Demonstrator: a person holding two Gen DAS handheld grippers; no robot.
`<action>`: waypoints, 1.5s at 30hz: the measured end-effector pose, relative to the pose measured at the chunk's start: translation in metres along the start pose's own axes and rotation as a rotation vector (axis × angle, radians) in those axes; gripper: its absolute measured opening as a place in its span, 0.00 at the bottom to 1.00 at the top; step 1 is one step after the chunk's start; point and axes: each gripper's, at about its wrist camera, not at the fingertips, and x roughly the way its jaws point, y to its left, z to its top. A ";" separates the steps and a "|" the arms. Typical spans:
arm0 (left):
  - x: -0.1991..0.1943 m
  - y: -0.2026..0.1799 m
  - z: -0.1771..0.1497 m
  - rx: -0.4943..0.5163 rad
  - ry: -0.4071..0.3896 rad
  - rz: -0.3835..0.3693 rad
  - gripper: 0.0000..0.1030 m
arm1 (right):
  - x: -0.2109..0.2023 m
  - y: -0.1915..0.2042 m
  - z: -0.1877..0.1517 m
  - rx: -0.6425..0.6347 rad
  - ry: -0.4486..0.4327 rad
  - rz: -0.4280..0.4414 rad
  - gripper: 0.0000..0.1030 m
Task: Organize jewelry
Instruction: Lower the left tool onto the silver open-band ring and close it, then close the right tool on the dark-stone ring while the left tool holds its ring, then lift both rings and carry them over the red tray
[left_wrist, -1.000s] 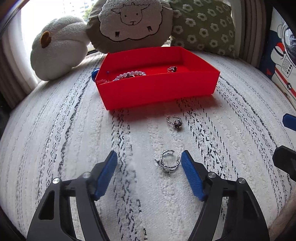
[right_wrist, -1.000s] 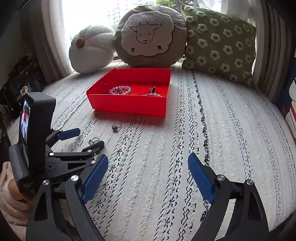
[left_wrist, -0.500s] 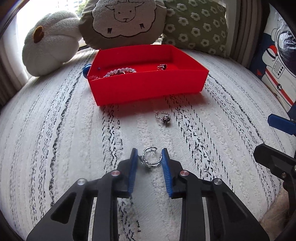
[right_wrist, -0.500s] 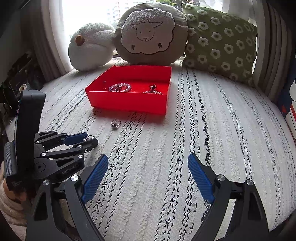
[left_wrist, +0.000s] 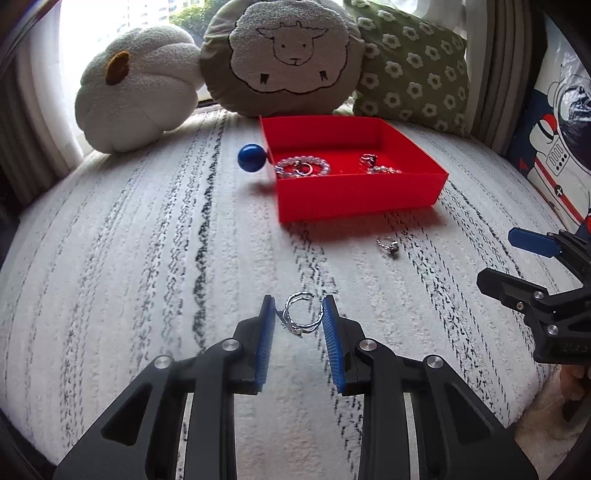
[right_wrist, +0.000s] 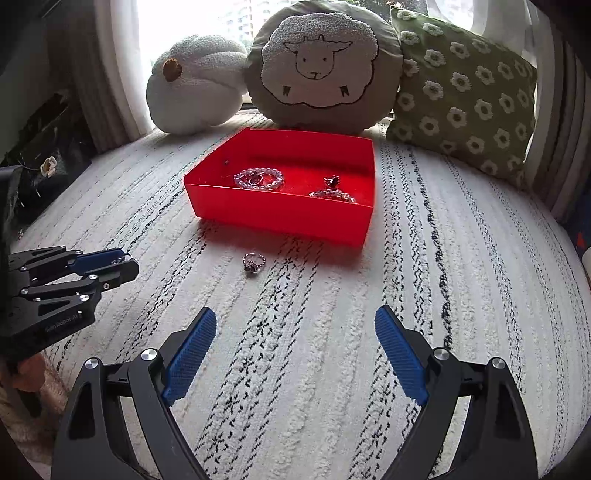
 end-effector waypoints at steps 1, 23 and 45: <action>-0.002 0.005 0.000 -0.008 -0.004 0.005 0.24 | 0.007 0.004 0.002 -0.008 0.011 0.000 0.83; -0.001 0.012 -0.006 -0.021 0.017 -0.008 0.24 | 0.087 0.031 0.033 -0.027 0.097 -0.020 0.57; 0.005 0.008 -0.007 -0.011 0.023 0.000 0.24 | 0.049 0.036 0.034 -0.054 0.040 0.044 0.12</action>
